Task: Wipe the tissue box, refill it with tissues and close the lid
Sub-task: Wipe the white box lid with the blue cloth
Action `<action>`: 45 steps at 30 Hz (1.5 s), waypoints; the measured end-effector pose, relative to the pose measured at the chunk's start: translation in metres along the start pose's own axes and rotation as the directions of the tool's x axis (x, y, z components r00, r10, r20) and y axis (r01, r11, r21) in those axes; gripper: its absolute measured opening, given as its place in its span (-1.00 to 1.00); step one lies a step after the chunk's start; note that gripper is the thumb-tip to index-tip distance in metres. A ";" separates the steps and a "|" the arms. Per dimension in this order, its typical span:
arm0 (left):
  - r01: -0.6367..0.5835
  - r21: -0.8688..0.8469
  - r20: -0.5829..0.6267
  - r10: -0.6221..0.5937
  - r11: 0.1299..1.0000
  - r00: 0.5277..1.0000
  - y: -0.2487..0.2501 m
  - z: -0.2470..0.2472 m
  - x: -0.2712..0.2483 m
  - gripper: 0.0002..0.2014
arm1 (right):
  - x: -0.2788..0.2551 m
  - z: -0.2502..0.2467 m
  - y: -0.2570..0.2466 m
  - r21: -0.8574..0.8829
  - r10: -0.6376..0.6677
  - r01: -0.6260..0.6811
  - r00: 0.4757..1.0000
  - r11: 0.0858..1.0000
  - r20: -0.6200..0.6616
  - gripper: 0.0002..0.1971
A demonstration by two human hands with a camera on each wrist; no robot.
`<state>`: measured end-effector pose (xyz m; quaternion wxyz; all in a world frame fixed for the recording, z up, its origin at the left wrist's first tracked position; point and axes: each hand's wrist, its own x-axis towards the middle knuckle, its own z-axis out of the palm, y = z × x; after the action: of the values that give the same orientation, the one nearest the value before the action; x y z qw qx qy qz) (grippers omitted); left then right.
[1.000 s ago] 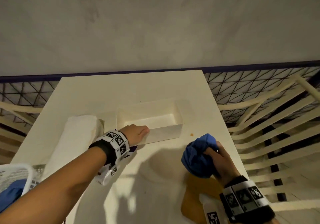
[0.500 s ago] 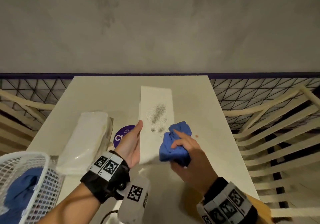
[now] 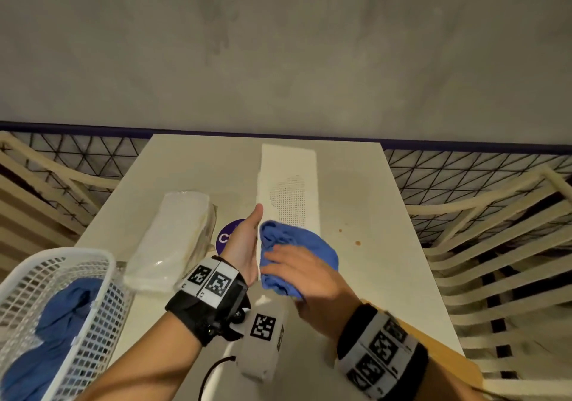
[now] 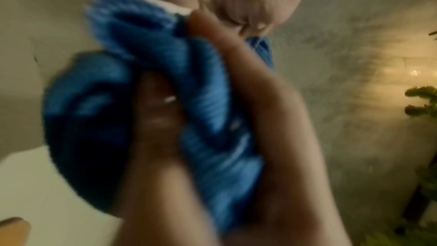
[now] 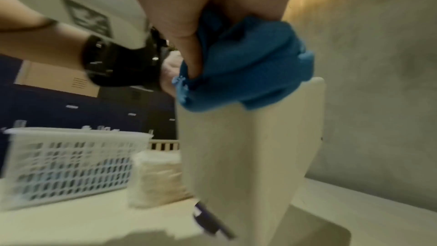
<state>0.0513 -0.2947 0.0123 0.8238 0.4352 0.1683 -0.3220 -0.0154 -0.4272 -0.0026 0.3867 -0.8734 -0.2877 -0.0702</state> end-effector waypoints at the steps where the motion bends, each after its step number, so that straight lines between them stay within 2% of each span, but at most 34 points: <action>1: -0.018 0.021 -0.008 0.019 1.000 1.000 -0.001 0.001 -0.002 -0.39 | 0.008 -0.007 0.002 -0.062 -0.020 0.022 0.999 0.998 0.034 -0.61; 3: -0.063 0.045 -0.020 0.064 0.997 0.998 -0.003 0.003 -0.004 -0.50 | 0.029 -0.023 0.002 0.002 0.057 -0.057 0.997 0.998 -0.043 -0.61; 5: -0.077 0.030 -0.035 0.078 0.997 0.996 -0.001 0.005 -0.007 -0.54 | 0.038 -0.027 -0.006 -0.029 0.023 -0.026 0.993 0.999 -0.114 -0.72; 8: -0.010 0.009 -0.028 0.010 1.000 1.000 0.009 0.001 -0.009 -0.44 | 0.027 -0.013 -0.016 -0.005 -0.122 0.123 0.989 0.992 0.084 -0.73; 10: -0.027 -0.010 -0.006 0.027 1.000 1.000 0.012 -0.001 -0.010 -0.37 | 0.031 -0.015 -0.011 -0.015 -0.105 0.108 0.984 0.994 0.144 -0.80; 11: -0.048 -0.028 0.005 0.048 0.998 0.999 0.011 -0.002 -0.009 -0.37 | 0.037 -0.020 -0.006 -0.060 -0.075 0.084 0.988 0.995 0.133 -0.81; 14: -0.079 -0.092 0.067 0.085 0.993 0.994 0.016 0.002 -0.012 -0.41 | 0.054 -0.021 0.002 -0.386 -0.051 0.046 0.999 0.921 -0.003 -0.63; 15: -0.074 -0.074 0.077 0.080 0.994 0.994 0.020 0.001 -0.013 -0.41 | 0.053 -0.017 -0.001 -0.409 -0.025 0.008 0.999 0.913 -0.036 -0.60; 17: -0.054 -0.016 0.089 0.055 0.998 0.994 0.029 0.000 -0.015 -0.36 | 0.041 -0.001 -0.001 -0.369 -0.050 0.028 0.997 0.929 -0.050 -0.59; 20: -0.049 0.005 0.084 0.049 0.999 0.995 0.037 -0.001 -0.017 -0.25 | 0.028 -0.002 0.002 -0.330 -0.226 0.246 0.969 0.912 0.097 -0.58; 21: -0.062 -0.007 0.071 0.062 0.998 0.996 0.038 -0.002 -0.017 -0.26 | 0.033 -0.008 0.006 -0.295 -0.248 0.274 0.961 0.916 0.123 -0.58; 22: -0.081 -0.029 0.055 0.083 0.996 0.995 0.038 -0.003 -0.018 -0.30 | 0.042 -0.013 0.009 -0.249 -0.221 0.244 0.968 0.937 0.116 -0.58; 24: -0.112 -0.048 0.003 0.112 0.993 0.994 0.037 -0.004 -0.015 -0.44 | 0.059 -0.017 0.010 -0.171 -0.091 0.095 0.995 0.981 0.032 -0.56; 26: -0.124 -0.039 -0.040 0.122 0.992 0.992 0.041 -0.003 -0.018 -0.50 | 0.068 -0.007 0.004 -0.202 -0.038 0.026 0.998 0.979 -0.055 -0.57; 27: -0.112 -0.016 -0.053 0.111 0.994 0.992 0.043 -0.004 -0.017 -0.49 | 0.067 -0.001 0.000 -0.234 -0.061 0.048 0.997 0.971 -0.050 -0.59; 29: -0.088 0.017 -0.052 0.089 0.996 0.995 0.048 -0.008 -0.018 -0.40 | 0.056 0.007 -0.003 -0.268 -0.168 0.175 0.984 0.947 0.052 -0.64; 31: -0.125 -0.015 -0.059 0.124 0.992 0.991 0.047 -0.014 -0.018 -0.38 | 0.048 0.001 0.002 -0.270 -0.266 0.294 0.954 0.917 0.137 -0.64; 32: -0.142 -0.032 -0.061 0.140 0.989 0.988 0.046 -0.015 -0.019 -0.43 | 0.049 -0.004 0.006 -0.261 -0.272 0.300 0.952 0.917 0.138 -0.64; 35: -0.170 0.009 -0.102 0.170 0.985 0.980 0.037 -0.015 -0.017 -0.55 | 0.068 -0.010 0.007 -0.227 -0.121 0.115 0.993 0.967 -0.012 -0.65; 36: -0.176 0.025 -0.101 0.177 0.984 0.979 0.036 -0.013 -0.019 -0.57 | 0.073 -0.007 0.002 -0.239 -0.107 0.091 0.993 0.967 -0.054 -0.68; 37: -0.174 0.048 -0.105 0.178 0.984 0.978 0.036 -0.013 -0.018 -0.57 | 0.075 -0.003 -0.006 -0.256 -0.140 0.121 0.988 0.959 -0.060 -0.71; 39: -0.154 0.064 -0.109 0.161 0.986 0.981 0.038 -0.014 -0.019 -0.56 | 0.066 0.004 -0.016 -0.248 -0.256 0.260 0.965 0.933 0.048 -0.74; 41: -0.176 0.062 -0.129 0.183 0.982 0.975 0.040 -0.018 -0.020 -0.56 | 0.052 -0.003 -0.016 -0.177 -0.314 0.350 0.928 0.920 0.199 -0.69; 43: -0.185 0.048 -0.129 0.190 0.982 0.973 0.040 -0.019 -0.020 -0.56 | 0.054 -0.017 -0.008 -0.140 -0.278 0.312 0.936 0.940 0.217 -0.67; 45: -0.173 0.072 -0.140 0.181 0.982 0.973 0.038 -0.016 -0.021 -0.52 | 0.066 -0.025 -0.006 -0.137 -0.189 0.207 0.973 0.969 0.131 -0.65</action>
<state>0.0615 -0.2577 0.0383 0.8215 0.4950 0.1790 -0.2195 0.0380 -0.4121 0.0416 0.2935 -0.8694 -0.3895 -0.0788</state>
